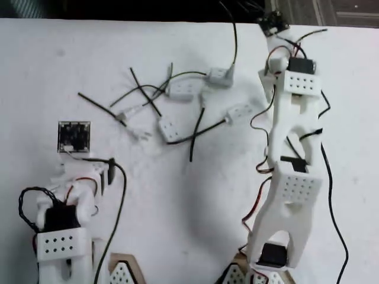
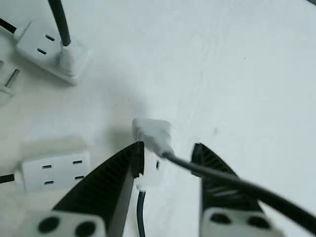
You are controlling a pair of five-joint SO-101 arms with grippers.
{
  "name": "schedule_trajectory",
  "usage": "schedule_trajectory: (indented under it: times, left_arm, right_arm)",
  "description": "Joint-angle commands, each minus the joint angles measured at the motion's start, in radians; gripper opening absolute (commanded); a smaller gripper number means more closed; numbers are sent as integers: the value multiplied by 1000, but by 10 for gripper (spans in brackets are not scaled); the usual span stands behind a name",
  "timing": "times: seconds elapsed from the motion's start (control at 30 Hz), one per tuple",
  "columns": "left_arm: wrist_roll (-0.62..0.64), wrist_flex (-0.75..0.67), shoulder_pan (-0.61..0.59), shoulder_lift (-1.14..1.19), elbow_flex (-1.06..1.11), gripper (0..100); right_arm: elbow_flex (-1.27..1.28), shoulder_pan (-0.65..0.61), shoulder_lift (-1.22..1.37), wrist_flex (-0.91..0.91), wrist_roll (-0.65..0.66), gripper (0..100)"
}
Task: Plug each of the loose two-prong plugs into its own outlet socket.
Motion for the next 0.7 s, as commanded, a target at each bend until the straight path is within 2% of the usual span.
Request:
schedule_trajectory:
  times: [0.0,0.17,0.23,0.33,0.4,0.47,0.57,0.67]
  left_arm:
    - [-8,-20,-7,-12,-5,245]
    - [-8,-20,-7,-12,-3,245]
    - [-8,-21,-7,-12,-3,245]
    - [-8,-23,-7,-12,-3,242]
    - [-8,-54,-7,-12,0,242]
    - [-8,-83,-7,-12,2,241]
    - [-21,-117,-5,-12,-9,241]
    - [-130,-86,1,-7,-57,241]
  right_arm:
    - [-189,-18,-16,208,-28,226]
    - [-384,-56,-16,446,-130,227]
    - [-408,-65,-18,466,-158,220]
    - [-404,-53,-47,466,-207,108]
    - [-367,-53,-81,466,-207,4]
    - [-284,-51,-130,467,-210,43]
    - [-89,-58,-246,467,-209,13]
    - [124,-76,-409,466,-209,18]
